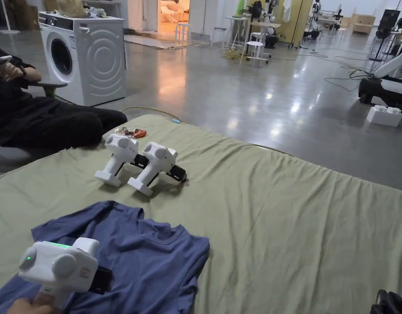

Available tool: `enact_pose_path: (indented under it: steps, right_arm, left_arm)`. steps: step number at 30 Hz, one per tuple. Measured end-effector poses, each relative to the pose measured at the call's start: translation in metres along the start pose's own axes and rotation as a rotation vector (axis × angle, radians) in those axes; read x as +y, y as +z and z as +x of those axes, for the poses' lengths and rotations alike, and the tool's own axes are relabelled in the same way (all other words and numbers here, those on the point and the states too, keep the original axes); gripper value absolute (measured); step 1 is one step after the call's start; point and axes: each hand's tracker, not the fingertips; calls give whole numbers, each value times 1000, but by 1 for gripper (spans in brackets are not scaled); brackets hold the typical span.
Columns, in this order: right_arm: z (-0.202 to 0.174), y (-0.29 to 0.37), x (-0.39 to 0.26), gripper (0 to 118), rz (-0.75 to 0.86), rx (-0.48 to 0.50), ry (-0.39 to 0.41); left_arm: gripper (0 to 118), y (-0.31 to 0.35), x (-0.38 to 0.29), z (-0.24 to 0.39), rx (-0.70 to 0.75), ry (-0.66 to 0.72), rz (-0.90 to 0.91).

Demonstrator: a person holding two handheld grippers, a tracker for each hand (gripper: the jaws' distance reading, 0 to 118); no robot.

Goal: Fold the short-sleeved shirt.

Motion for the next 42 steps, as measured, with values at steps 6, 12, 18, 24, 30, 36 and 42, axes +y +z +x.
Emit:
enact_pose_path:
  steps: [6, 12, 18, 24, 30, 36, 42]
  right_arm:
    - [-6, -2, -4, 14, -33, -4, 19]
    - [-11, -5, -7, 14, -56, -1, 8]
    - [-14, -3, -9, 14, -65, 9, 11]
    - [-4, -2, -9, 14, -56, -3, -1]
    - [6, 6, -5, 14, -26, -16, -30]
    - [23, 16, 0, 14, 3, -28, -58]
    - [46, 34, 3, 14, 44, -50, -84]
  left_arm:
    - [73, -18, 6, 14, 63, -39, -15]
    - [11, -24, 0, 19, 78, -90, 61]
    - [6, -3, -3, 8, 19, 18, 100]
    - [5, 23, 17, -6, -63, 106, 309]
    - [5, 83, 42, 30, -80, 61, 472]
    - [5, 153, 85, 89, -169, -42, 651]
    - [5, 210, 119, 168, -312, -171, 772]
